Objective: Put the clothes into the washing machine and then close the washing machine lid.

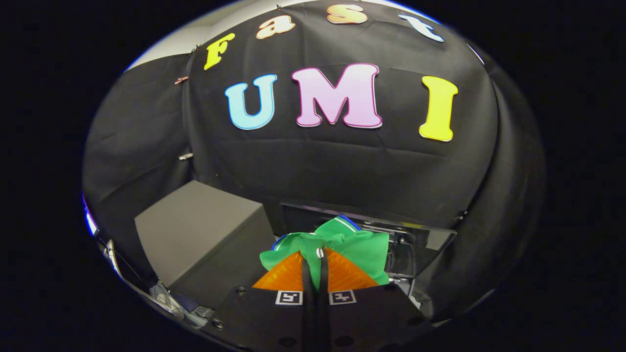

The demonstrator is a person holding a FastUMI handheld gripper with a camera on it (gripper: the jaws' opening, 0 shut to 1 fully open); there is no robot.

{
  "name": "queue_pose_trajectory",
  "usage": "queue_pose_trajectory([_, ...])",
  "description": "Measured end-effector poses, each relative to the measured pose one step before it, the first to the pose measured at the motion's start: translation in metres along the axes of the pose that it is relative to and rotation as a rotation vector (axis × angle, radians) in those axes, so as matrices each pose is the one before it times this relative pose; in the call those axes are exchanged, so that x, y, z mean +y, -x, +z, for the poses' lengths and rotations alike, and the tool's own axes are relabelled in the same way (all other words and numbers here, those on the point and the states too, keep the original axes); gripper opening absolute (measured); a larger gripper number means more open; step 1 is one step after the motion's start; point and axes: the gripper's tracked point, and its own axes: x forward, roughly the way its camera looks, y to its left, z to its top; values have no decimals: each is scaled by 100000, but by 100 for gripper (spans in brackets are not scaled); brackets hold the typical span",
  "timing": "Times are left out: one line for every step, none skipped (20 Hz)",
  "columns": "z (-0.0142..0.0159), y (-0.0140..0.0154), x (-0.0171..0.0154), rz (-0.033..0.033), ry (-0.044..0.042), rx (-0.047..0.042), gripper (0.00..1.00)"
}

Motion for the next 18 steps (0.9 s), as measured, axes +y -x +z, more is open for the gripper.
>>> queue_pose_trajectory([-1149, -754, -649, -1348, 80, 1369, 5])
queue_pose_trajectory([-1179, -866, -736, -1569, 225, 1466, 5])
queue_pose_trajectory([-1238, -686, -715, -1676, -397, 1487, 5])
queue_pose_trajectory([-1122, -786, -529, -1533, -957, 1450, 5])
queue_pose_trajectory([-971, -625, -519, -1555, -1017, 1864, 5])
queue_pose_trajectory([-1038, -396, -396, -1487, -1041, 1808, 5])
queue_pose_trajectory([-866, -433, -163, -493, -1169, 1442, 5])
queue_pose_trajectory([-923, -565, 42, -383, -308, 1810, 5])
queue_pose_trajectory([-830, -516, -138, -773, 402, 1260, 5])
queue_pose_trajectory([-1023, -436, -227, -1209, 1103, 1135, 5])
queue_pose_trajectory([-1130, -453, -164, -661, 814, 1524, 5])
queue_pose_trajectory([-989, -617, 86, 48, 42, 1873, 5])
queue_pose_trajectory([-1054, -643, 134, -21, -281, 2133, 5])
queue_pose_trajectory([-1093, -774, -28, -931, 576, 1848, 5])
queue_pose_trajectory([-1078, -779, -359, -2149, 1137, 1881, 5])
queue_pose_trajectory([-767, -865, -606, -4260, 1937, 1640, 5])
queue_pose_trajectory([-931, -797, -339, -2073, 22, 1839, 5])
queue_pose_trajectory([-698, -466, 208, 163, -1870, 1685, 5])
